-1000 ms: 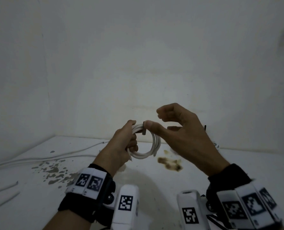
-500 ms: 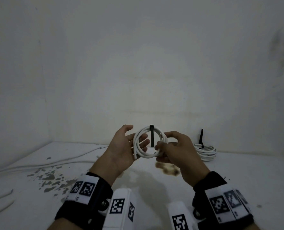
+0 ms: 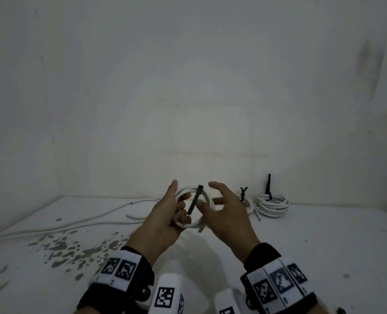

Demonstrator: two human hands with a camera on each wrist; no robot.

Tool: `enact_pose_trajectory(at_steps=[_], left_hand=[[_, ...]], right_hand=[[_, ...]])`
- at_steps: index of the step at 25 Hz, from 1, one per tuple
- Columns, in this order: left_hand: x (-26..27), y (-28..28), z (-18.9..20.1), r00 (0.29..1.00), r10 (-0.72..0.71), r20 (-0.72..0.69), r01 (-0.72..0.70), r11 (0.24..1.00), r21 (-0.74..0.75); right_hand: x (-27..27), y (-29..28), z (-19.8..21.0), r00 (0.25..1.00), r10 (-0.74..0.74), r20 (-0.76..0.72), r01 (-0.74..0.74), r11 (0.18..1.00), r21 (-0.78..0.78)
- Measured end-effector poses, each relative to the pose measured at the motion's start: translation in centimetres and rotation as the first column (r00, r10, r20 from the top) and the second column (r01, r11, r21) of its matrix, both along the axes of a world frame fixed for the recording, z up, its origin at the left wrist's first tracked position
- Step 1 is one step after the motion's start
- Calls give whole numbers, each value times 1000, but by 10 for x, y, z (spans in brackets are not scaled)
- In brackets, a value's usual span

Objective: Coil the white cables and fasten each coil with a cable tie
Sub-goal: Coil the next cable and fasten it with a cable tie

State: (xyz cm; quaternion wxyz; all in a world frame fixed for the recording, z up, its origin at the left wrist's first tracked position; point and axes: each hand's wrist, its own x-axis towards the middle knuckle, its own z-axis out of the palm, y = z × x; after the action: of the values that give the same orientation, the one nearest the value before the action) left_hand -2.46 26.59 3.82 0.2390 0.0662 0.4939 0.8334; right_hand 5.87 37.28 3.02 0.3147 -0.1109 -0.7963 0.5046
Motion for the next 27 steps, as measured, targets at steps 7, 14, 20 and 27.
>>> enact_pose_trajectory(at_steps=[7,14,20,27], left_hand=[[11,8,1,978,-42,-203,16,992,-126],[22,19,-2,976,-32,-217,15,997,-79],[16,18,-2,964,38,-263,-65,993,-95],[10,23,-6,916,252,-314,-305,943,-134]], right_hand=[[3,14,7,974,-38,-223,75,984,162],[1,23,9,978,-67,-198,62,998,-28],[3,31,13,969,-102,-226,147,970,194],[6,5,13,910,-11,-415,279,758,590]])
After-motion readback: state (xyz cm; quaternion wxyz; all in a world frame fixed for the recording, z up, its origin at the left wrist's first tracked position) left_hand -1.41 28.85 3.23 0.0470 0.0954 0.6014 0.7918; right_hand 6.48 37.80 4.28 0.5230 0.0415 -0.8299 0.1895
